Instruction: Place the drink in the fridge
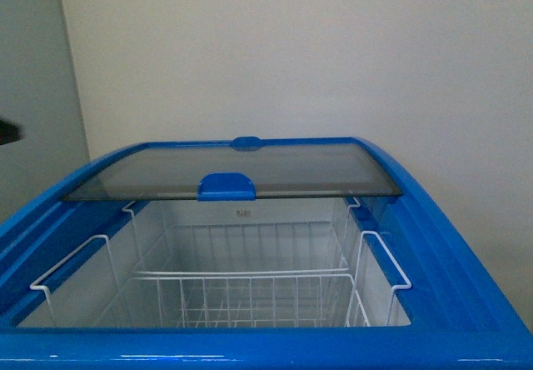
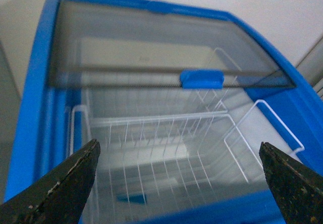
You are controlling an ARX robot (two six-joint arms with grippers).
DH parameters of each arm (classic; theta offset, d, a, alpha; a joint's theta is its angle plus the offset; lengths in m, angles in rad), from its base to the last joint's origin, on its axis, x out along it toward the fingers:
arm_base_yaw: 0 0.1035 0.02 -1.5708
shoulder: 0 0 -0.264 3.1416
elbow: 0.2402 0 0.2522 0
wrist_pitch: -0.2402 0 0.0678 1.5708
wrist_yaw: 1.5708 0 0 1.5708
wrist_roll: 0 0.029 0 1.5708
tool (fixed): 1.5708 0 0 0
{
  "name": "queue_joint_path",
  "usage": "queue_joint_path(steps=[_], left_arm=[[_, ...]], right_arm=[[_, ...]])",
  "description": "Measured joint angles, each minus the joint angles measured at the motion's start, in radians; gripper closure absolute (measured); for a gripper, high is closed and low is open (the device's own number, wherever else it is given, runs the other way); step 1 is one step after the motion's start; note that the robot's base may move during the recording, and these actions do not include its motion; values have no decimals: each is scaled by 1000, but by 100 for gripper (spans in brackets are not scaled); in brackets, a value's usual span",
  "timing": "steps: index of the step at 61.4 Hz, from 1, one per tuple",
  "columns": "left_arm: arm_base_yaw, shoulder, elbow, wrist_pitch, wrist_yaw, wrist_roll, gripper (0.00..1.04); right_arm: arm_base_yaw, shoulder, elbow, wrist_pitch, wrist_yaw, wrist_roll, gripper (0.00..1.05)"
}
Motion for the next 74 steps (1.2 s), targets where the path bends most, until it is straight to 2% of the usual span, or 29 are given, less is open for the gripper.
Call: queue_joint_path(steps=[1,2,5,7,9,12,17,18,21,24,29,33,35,37,43,48,61,74], left_arm=[[18,-47,-41,-16,15,-21,8],[29,-97,-88,-11,-11,-20,10],[36,-253,-237,106,-209,16,20],[40,-335,-306,142,-278,35,25],[46,-448,-393,136,-333,55,32],[50,-563,-475,94,-358,69,40],[41,-702,-581,50,-376,80,50],[39,-718,-594,47,-379,82,52],[19,-787,-644,38,-404,87,64],[2,-819,-657,35,-421,90,75],[-14,-845,-667,30,-438,92,86],[-60,-864,-676,21,-508,93,95],[-100,-880,-685,14,-542,94,102],[-114,-888,-689,12,-541,92,102],[-132,-918,-711,-2,-553,98,102],[-134,-947,-724,-15,-552,98,102],[-135,-989,-741,-39,-553,98,102],[-135,-1035,-765,-48,-553,98,102]], right_arm=[[-1,0,0,0,3,0,67],[-1,0,0,0,3,0,67],[0,0,0,0,-6,0,67],[-11,11,11,-32,-46,-16,67],[-48,26,63,-154,-171,-69,67],[-91,46,108,-263,-268,-124,67],[-168,85,146,-348,-423,-232,67],[-181,95,149,-347,-445,-248,67],[-262,191,188,-288,-590,-366,67],[-285,295,247,-211,-664,-500,67],[-282,402,310,-141,-721,-640,67],[-267,491,358,-93,-755,-770,67],[-249,567,394,-66,-785,-882,67],[-240,605,411,-56,-793,-940,67],[-168,810,506,-46,-786,-1242,67],[-90,995,620,-7,-726,-1395,67],[22,1260,815,85,-666,-1431,67],[89,1499,959,127,-633,-1419,67]])
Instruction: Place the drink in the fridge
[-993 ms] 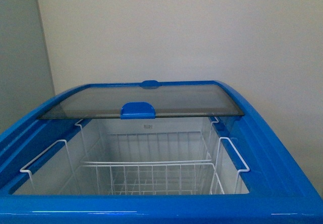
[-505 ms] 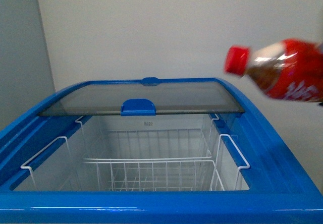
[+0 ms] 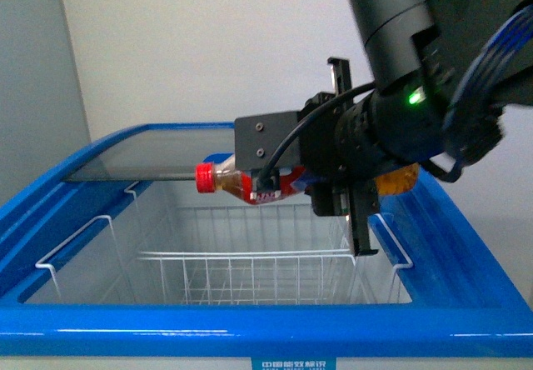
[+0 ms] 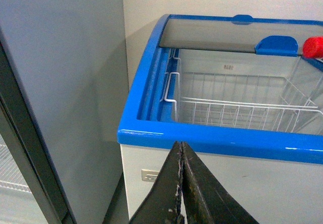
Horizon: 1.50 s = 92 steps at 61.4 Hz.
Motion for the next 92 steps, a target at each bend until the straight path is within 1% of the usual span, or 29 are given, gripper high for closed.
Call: queue_joint_path(steps=[5,10,14,30,43,54,62,63,69,75,79,82,92], left_arm=[[0,-28,-13,-18,-2,0,102],[0,-111,-13,-133,-1,1,102],[0,-165,-13,-172,-2,1,102],[-1,-189,-13,-181,-2,1,102],[-1,-189,-13,-182,-2,0,102],[-1,-189,-13,-182,-2,1,102],[-1,-189,-13,-182,-2,1,102],[-1,-189,-13,-182,-2,1,102],[-1,-189,-13,-182,-2,1,102],[-1,-189,-13,-182,-2,1,102],[-1,-189,-13,-182,-2,1,102],[-1,-189,-13,-182,-2,1,102],[-1,-189,-13,-182,-2,1,102]], right_arm=[[5,90,35,36,15,5,67],[5,148,58,60,22,8,67],[3,187,75,77,23,12,67],[1,303,133,136,26,16,67],[0,395,185,207,53,16,67],[2,454,189,222,53,40,67],[9,487,189,234,60,89,67],[10,488,188,233,60,92,66],[16,490,185,217,54,137,43],[21,488,177,217,46,159,29],[23,465,164,217,39,188,14],[23,436,150,213,31,204,6],[22,296,96,202,0,238,7]])
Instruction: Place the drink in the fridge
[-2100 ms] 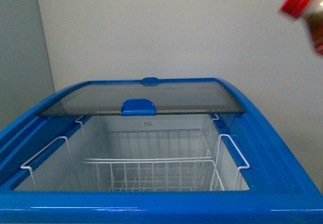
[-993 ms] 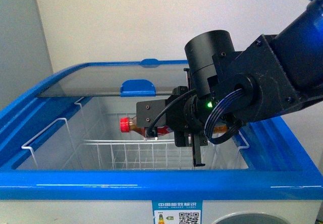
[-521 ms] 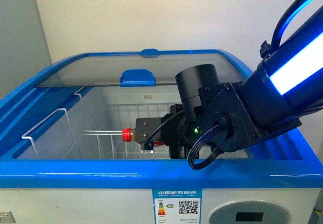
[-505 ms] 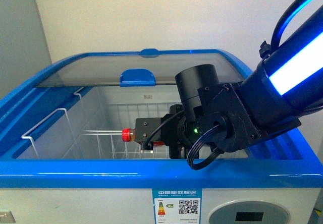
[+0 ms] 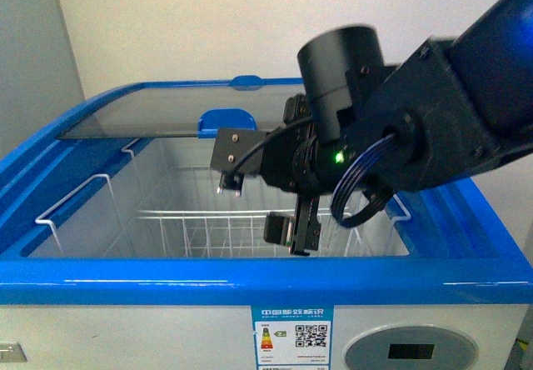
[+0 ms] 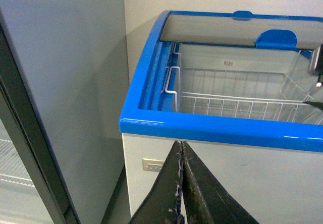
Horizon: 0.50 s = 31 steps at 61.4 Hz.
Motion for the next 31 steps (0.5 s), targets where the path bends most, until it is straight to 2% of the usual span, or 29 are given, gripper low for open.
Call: queue_joint_path(steps=[13,19,26,31], left_arm=[[0,0,0,0,0,0,102],[0,0,0,0,0,0,102],[0,0,0,0,0,0,102],[0,0,0,0,0,0,102]], right_arm=[[-8,-253,-139,-31,-28,150,7],[-26,-385,-226,15,-11,260,7],[-59,-581,-350,88,86,442,7],[-85,-828,-487,-8,271,670,7]])
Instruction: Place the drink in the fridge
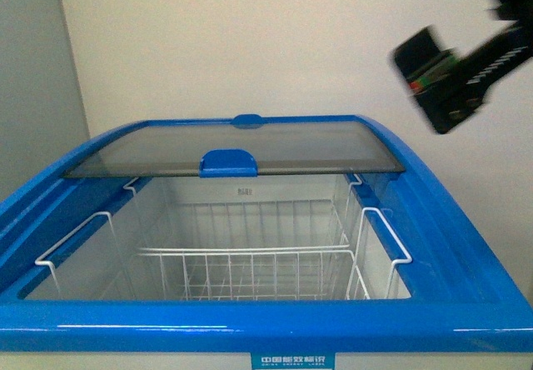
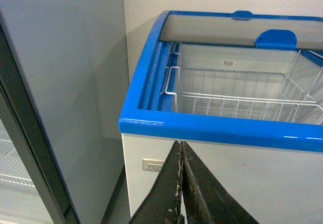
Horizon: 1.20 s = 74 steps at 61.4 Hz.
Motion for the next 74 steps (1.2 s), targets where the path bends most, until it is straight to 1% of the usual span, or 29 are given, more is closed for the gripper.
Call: queue_joint_path(steps=[1,3,6,8,10,12,15,16,21,22,23,24,25,27,28,30,31,34,37,41,47,49,54,58,60,61,64,67,74], left_arm=[[0,0,0,0,0,0,102],[0,0,0,0,0,0,102],[0,0,0,0,0,0,102],[0,0,0,0,0,0,102],[0,0,0,0,0,0,102],[0,0,0,0,0,0,102],[0,0,0,0,0,0,102],[0,0,0,0,0,0,102],[0,0,0,0,0,0,102],[0,-1,0,0,0,0,102],[0,-1,0,0,1,0,102],[0,-1,0,0,1,0,102],[0,-1,0,0,0,0,102],[0,-2,0,0,-1,0,102],[0,-2,0,0,0,0,102],[0,-2,0,0,2,0,102],[0,-2,0,0,1,0,102],[0,-2,0,0,-1,0,102],[0,-2,0,0,1,0,102],[0,-2,0,0,1,0,102],[0,-2,0,0,0,0,102],[0,-2,0,0,0,0,102],[0,-2,0,0,0,0,102],[0,-2,0,0,0,0,102],[0,-2,0,0,0,0,102],[0,-2,0,0,0,0,102],[0,-2,0,0,0,0,102],[0,-2,0,0,0,0,102],[0,-2,0,0,0,0,102]], right_arm=[[-3,-48,-28,-30,27,46,7],[-5,-98,-56,-66,48,93,7],[0,-252,-141,-188,127,232,7],[22,-384,-208,-305,193,341,7],[36,-439,-235,-354,222,384,7],[75,-546,-283,-455,287,455,7],[163,-692,-343,-602,402,565,7],[198,-751,-373,-650,443,625,7],[258,-853,-446,-637,562,737,7],[262,-856,-452,-632,565,752,7],[252,-882,-492,-565,504,735,11],[246,-893,-509,-533,467,732,12],[230,-920,-547,-470,396,706,16],[207,-955,-605,-387,328,672,20],[177,-985,-664,-317,211,624,26],[146,-1016,-705,-282,122,576,33],[132,-1027,-715,-278,95,566,36],[94,-1057,-731,-274,55,541,43],[35,-1093,-743,-273,-10,518,54],[-21,-1117,-762,-274,-63,508,67],[-79,-1138,-790,-277,-120,499,83],[-90,-1143,-794,-277,-127,496,87],[-129,-1162,-806,-279,-167,494,101],[-163,-1176,-821,-279,-198,489,102],[-189,-1184,-825,-283,-239,489,102],[-217,-1188,-827,-286,-285,489,102],[-288,-1195,-835,-286,-337,488,102],[-321,-1205,-842,-286,-344,488,102],[-327,-1218,-858,-286,-355,488,102]])
